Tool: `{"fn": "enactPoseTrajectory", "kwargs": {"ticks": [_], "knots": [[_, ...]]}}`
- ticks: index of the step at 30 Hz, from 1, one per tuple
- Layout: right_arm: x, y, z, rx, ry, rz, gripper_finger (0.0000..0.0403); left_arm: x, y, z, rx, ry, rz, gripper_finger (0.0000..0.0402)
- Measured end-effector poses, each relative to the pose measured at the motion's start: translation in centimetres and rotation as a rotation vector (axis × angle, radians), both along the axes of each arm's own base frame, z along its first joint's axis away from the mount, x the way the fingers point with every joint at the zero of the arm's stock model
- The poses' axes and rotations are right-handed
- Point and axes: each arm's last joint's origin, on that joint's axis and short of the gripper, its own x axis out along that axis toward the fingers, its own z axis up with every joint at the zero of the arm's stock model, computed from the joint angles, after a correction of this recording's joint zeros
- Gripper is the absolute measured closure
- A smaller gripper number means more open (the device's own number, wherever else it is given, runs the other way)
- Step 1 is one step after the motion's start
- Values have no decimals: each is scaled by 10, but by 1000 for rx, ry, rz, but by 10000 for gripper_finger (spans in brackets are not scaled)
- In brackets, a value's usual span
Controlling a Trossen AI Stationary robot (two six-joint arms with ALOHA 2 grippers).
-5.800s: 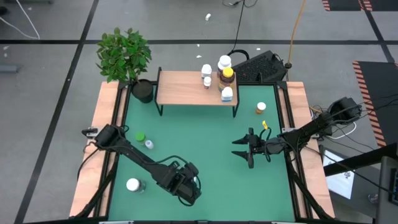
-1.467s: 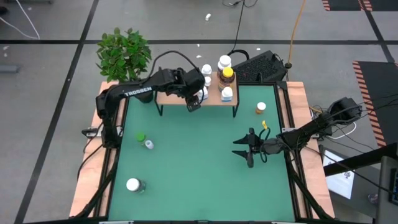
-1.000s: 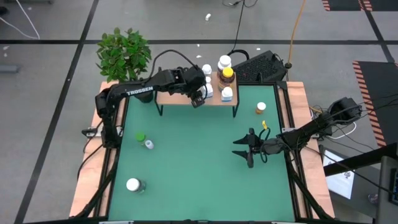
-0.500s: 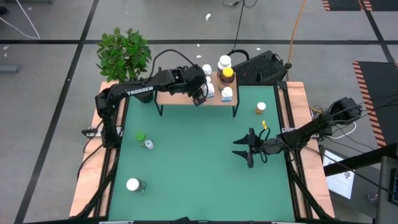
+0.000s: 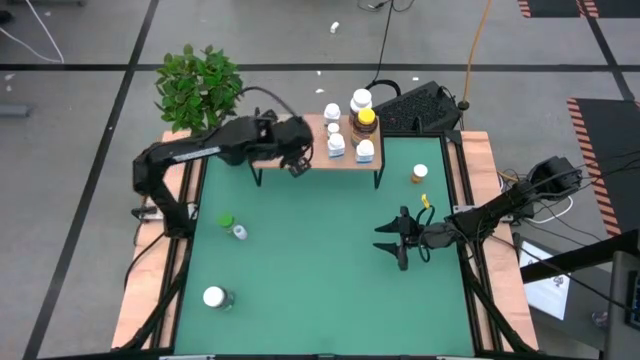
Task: Pick and place medicine bottles onto shelf by color
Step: Put the light green pill bottle on the shelf
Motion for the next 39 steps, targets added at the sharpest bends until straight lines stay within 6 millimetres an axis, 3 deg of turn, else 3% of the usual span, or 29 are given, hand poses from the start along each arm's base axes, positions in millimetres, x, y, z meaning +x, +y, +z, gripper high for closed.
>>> {"fn": "enactPoseTrajectory", "kwargs": {"ticks": [5, 10, 15, 19, 23, 30, 34, 39], "knots": [[-1, 3, 0, -5, -1, 18, 188, -15, -63, 19, 47, -44, -30, 211], [-1, 6, 1, -9, 0, 83, 188, -32, -136, 20, 29, -81, -57, 211], [-1, 10, 1, 14, 3, 208, 188, -53, -209, -6, 2, -156, -88, 211], [0, 10, 4, 14, -20, 209, 188, -76, -247, -36, -6, -203, -63, 211], [1, 8, 6, 17, -51, 198, 188, -94, -262, -67, -32, -211, 4, 211], [2, 8, 8, 32, -68, 194, 188, -115, -267, -104, -78, -112, 76, 211], [2, 8, 10, 38, -87, 190, 188, -118, -260, -114, -39, -77, 84, 211], [3, 8, 12, 62, -107, 186, 188, -119, -231, -125, -74, -1, 158, 211]]}}
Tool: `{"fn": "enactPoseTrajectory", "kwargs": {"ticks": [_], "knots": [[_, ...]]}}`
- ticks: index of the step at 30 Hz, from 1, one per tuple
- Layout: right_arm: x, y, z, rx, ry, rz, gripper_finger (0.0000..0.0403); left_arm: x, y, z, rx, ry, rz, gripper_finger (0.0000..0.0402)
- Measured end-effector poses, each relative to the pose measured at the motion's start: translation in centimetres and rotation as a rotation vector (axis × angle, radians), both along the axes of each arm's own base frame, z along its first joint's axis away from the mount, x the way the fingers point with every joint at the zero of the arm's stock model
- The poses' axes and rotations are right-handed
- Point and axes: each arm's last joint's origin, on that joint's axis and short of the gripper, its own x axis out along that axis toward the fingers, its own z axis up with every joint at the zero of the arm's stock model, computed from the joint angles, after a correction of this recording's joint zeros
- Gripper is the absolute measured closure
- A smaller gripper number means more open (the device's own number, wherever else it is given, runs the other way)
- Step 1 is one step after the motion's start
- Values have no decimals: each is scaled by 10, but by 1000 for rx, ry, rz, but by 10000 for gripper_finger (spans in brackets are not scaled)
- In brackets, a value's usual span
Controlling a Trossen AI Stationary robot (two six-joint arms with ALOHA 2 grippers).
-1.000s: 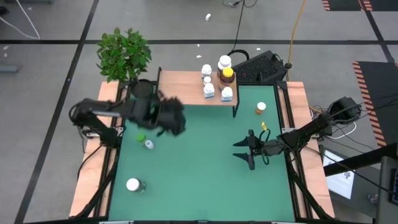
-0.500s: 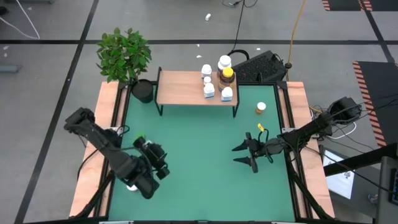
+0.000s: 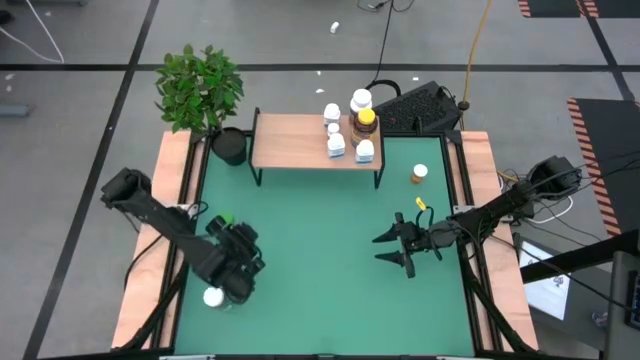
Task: Pick and place medicine bottles onto shelf by color
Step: Put the light green pill bottle on the shelf
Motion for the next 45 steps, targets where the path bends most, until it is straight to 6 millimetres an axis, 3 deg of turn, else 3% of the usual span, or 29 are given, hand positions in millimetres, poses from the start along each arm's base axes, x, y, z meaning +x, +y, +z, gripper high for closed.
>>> {"fn": "enactPoseTrajectory", "kwargs": {"ticks": [7, 13, 19, 26, 45], "knots": [[0, 0, 0, 2, 1, 2, 188, -20, 49, -8, -110, 1, 67, 210], [0, 0, -2, -5, 16, 3, 188, -44, 73, -4, -166, -99, 114, 187], [0, 0, -2, -3, 16, 0, 188, -52, 84, -1, -183, -141, 152, 129], [0, 0, -2, 24, 20, -7, 188, -53, 93, -8, -226, -38, 119, 73], [0, 0, -2, 16, 19, -6, 188, -54, 92, -8, -229, 87, -65, 66]]}}
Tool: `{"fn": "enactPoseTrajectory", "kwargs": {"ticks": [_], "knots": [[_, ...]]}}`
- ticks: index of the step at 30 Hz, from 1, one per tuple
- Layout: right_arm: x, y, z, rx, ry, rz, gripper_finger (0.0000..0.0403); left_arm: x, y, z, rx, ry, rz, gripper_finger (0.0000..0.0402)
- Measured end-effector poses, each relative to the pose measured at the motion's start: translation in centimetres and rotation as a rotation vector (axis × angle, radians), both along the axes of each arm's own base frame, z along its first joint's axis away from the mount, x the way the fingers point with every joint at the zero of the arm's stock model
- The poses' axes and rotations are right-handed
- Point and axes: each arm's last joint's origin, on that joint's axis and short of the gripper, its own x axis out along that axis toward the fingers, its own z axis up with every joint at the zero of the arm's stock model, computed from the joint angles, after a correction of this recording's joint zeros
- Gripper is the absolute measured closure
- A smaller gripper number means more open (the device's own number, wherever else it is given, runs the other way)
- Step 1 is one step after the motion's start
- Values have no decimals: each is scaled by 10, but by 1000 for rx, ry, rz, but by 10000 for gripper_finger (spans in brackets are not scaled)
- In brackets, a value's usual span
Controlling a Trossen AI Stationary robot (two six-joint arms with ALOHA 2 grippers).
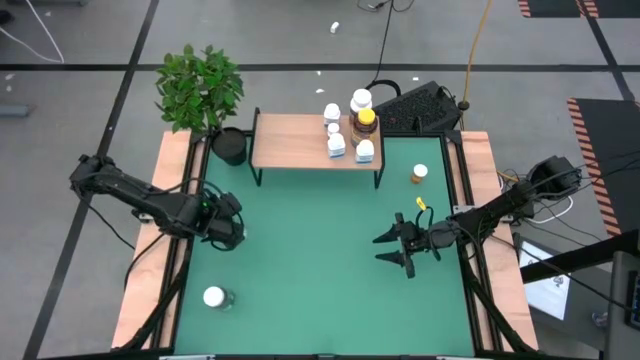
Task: Pick and place medicine bottles onto shelf by color
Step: Put the light green pill bottle on the shelf
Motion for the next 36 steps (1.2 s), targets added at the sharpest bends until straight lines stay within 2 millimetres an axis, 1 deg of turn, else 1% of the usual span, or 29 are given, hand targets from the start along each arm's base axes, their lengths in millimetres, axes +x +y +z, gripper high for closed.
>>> {"fn": "enactPoseTrajectory", "kwargs": {"ticks": [7, 18, 23, 27, 31, 36], "knots": [[0, 0, 0, 3, 0, -1, 188, -8, 1, -1, -19, 78, 39, 66], [0, 0, 0, 10, 1, -3, 188, -7, 5, -4, -16, 81, 48, 68], [0, 0, 0, 9, 1, -3, 188, -7, 7, -7, -14, 84, 53, 94], [0, 0, 0, 9, 1, -3, 188, -7, 10, -19, -18, 74, 74, 123], [0, 0, 0, 10, 1, -3, 188, -10, 11, -31, -24, 93, 68, 139], [0, 0, 0, 10, 1, -4, 188, -10, 11, -32, -38, 93, 63, 153]]}}
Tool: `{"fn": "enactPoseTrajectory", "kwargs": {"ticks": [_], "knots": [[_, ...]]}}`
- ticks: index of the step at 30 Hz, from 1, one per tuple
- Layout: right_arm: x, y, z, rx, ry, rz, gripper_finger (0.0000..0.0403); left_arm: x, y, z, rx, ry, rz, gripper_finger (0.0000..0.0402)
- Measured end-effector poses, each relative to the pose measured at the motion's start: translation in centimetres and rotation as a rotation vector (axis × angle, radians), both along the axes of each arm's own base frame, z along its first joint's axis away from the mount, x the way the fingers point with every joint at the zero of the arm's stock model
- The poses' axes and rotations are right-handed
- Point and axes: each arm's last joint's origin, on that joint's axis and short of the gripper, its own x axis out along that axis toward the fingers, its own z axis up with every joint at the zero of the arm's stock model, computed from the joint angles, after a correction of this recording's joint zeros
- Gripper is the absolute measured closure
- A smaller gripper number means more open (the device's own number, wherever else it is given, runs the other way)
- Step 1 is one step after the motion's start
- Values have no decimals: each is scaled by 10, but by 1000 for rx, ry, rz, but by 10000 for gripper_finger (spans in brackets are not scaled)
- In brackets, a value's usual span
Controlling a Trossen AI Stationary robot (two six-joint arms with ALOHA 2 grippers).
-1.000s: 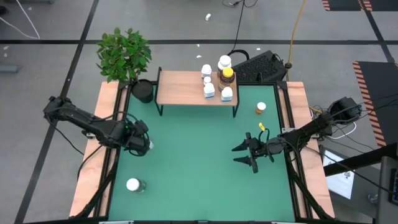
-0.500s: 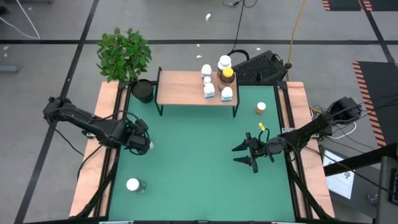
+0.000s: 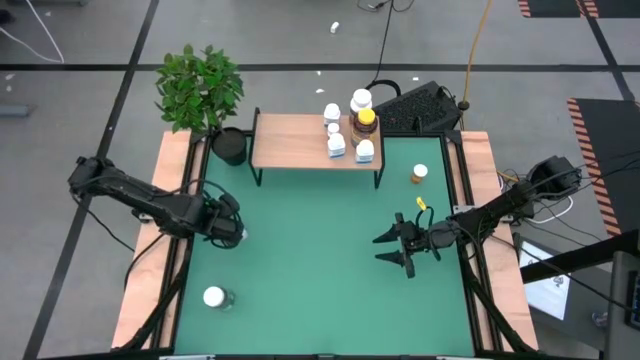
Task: Pick and place medicine bottles onto shelf by color
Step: Put the light green pill bottle on the shelf
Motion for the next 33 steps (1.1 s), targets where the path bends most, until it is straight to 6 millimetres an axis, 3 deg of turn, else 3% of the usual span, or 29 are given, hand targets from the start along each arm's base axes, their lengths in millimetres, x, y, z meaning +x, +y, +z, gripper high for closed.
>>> {"fn": "enactPoseTrajectory", "kwargs": {"ticks": [7, 21, 28, 33], "knots": [[0, 0, 0, 11, 1, -3, 188, 4, 4, 3, -23, -50, 107, 173], [0, 0, 0, 8, 1, -4, 188, 18, 24, 3, -67, -236, 462, 164], [0, 0, 0, 8, 1, -2, 188, 19, 32, 4, -63, -227, 463, 111], [0, 0, 0, 8, 1, 1, 188, 20, 35, 3, -70, -193, 372, 59]]}}
